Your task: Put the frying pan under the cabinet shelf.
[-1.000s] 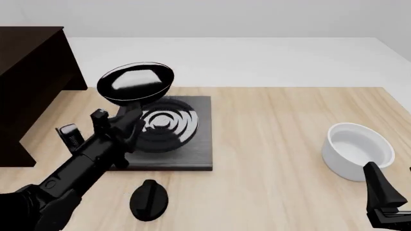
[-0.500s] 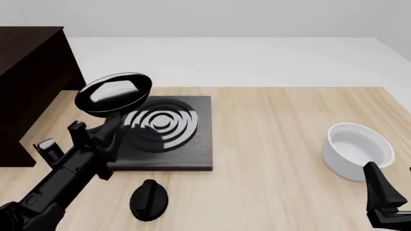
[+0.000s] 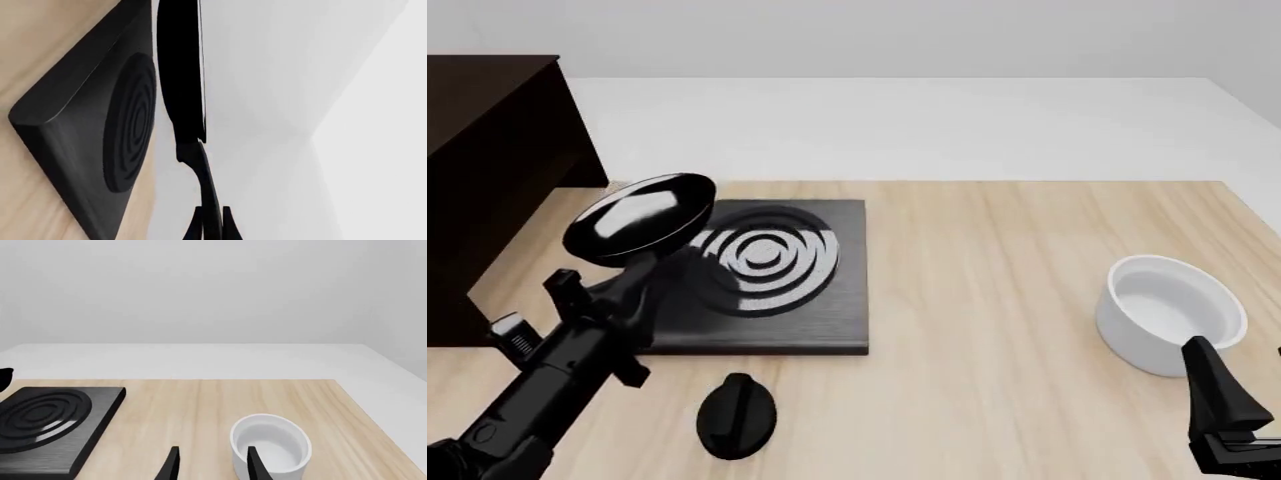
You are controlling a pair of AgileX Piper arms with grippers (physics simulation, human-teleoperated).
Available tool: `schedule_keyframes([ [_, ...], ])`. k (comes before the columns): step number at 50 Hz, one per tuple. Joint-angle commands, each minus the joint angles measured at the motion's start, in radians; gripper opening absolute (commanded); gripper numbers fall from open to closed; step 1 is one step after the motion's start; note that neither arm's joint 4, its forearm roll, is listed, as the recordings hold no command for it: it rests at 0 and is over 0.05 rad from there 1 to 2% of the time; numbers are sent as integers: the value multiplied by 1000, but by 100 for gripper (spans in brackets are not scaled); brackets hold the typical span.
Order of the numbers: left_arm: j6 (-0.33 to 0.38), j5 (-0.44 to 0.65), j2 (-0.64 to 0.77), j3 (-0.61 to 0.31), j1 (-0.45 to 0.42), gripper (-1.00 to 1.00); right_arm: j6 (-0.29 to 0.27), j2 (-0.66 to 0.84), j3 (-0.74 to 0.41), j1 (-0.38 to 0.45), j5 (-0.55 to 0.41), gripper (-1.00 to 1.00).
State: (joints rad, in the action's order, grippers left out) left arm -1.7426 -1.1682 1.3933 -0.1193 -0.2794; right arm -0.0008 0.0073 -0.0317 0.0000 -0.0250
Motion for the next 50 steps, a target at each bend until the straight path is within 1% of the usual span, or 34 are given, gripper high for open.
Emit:
schedule_keyframes([
  [1, -35, -52, 17, -7, 28, -100, 0, 0, 0, 0, 0, 100],
  [9, -47, -52, -12, -6, 86, -100, 0, 0, 0, 0, 0, 100],
  [10, -58, -52, -17, -10, 91, -100, 0, 0, 0, 0, 0, 100],
  [11, -46, -52, -16, -9, 107, -100, 0, 0, 0, 0, 0, 100],
  [13, -60, -52, -20, -8, 105, -100, 0, 0, 0, 0, 0, 100],
  [15, -49, -52, -20, -5, 119, -100, 0, 0, 0, 0, 0, 100],
  [16, -69, -52, -18, -7, 118, -100, 0, 0, 0, 0, 0, 100],
  [18, -52, -52, -16, -9, 145, -100, 0, 0, 0, 0, 0, 100],
  [19, -72, -52, -18, -8, 142, -100, 0, 0, 0, 0, 0, 100],
  [20, -63, -52, -24, -8, 145, -100, 0, 0, 0, 0, 0, 100],
  [23, -68, -52, -14, -7, 146, -100, 0, 0, 0, 0, 0, 100],
  [25, -89, -52, 3, -9, 146, -100, 0, 0, 0, 0, 0, 100],
  [26, -84, -52, 9, -9, 153, -100, 0, 0, 0, 0, 0, 100],
  [28, -112, -52, 6, -9, 153, -100, 0, 0, 0, 0, 0, 100],
  [29, -95, -52, 3, -5, 168, -100, 0, 0, 0, 0, 0, 100],
  [30, -115, -52, -1, -5, 166, -100, 0, 0, 0, 0, 0, 100],
  [33, -111, -52, 2, -2, 179, -100, 0, 0, 0, 0, 0, 100],
  [36, -125, -52, 5, -4, 186, -100, 0, 0, 0, 0, 0, 100],
  [42, -152, -52, 13, -2, 175, -100, 0, 0, 0, 0, 0, 100],
  [43, -148, -52, 12, -2, 177, -100, 0, 0, 0, 0, 0, 100],
  [50, -155, -52, 4, -1, 222, -100, 0, 0, 0, 0, 0, 100],
])
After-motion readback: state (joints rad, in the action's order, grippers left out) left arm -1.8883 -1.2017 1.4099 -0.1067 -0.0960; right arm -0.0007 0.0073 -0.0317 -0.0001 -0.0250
